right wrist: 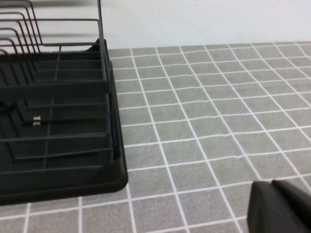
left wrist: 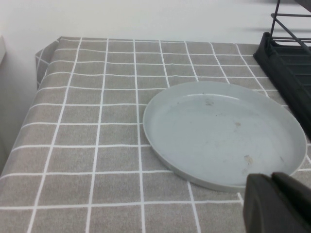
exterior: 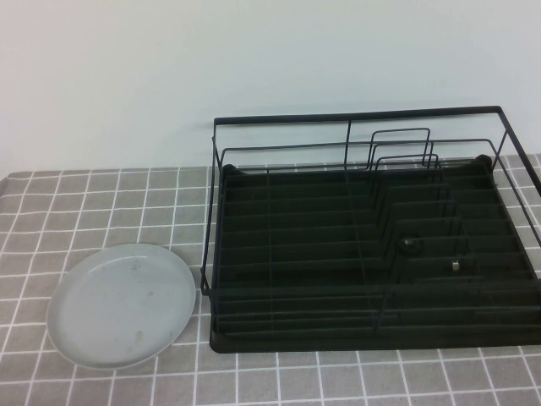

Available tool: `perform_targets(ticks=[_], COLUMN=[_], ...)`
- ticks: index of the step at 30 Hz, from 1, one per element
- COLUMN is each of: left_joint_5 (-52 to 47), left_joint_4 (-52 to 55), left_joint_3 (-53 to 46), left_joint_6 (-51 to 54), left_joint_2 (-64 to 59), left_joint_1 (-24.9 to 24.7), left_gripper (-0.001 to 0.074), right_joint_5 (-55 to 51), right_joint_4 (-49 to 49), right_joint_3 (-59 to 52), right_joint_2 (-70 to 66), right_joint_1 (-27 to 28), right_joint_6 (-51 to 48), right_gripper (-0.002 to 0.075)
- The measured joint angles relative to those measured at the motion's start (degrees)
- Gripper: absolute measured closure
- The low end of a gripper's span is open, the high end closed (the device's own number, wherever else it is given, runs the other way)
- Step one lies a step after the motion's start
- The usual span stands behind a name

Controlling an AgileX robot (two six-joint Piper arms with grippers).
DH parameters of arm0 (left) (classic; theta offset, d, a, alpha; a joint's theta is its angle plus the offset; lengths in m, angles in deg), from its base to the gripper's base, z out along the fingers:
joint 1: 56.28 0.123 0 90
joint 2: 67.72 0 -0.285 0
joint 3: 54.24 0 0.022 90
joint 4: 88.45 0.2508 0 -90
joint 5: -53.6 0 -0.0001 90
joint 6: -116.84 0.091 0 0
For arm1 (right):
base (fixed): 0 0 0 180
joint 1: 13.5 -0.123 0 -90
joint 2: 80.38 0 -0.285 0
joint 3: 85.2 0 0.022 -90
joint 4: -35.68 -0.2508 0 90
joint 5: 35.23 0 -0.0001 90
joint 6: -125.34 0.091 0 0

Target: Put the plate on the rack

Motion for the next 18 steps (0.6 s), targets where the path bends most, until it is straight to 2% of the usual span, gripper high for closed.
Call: perform_targets(ticks=[18], left_joint_5=[0.00], left_joint_4=[0.40], left_joint_3=[0.00], left_joint_6=[1.34], left_joint_2=[0.00], left_joint_1=[0.00], left_gripper=[0.0735], right_joint_5=[0.69], right_joint_4=[-0.43], right_joint_3=[0.00], right_joint_2=[0.00], right_joint_1=[0.00], right_joint_6=[0.12], right_gripper=[0.0729])
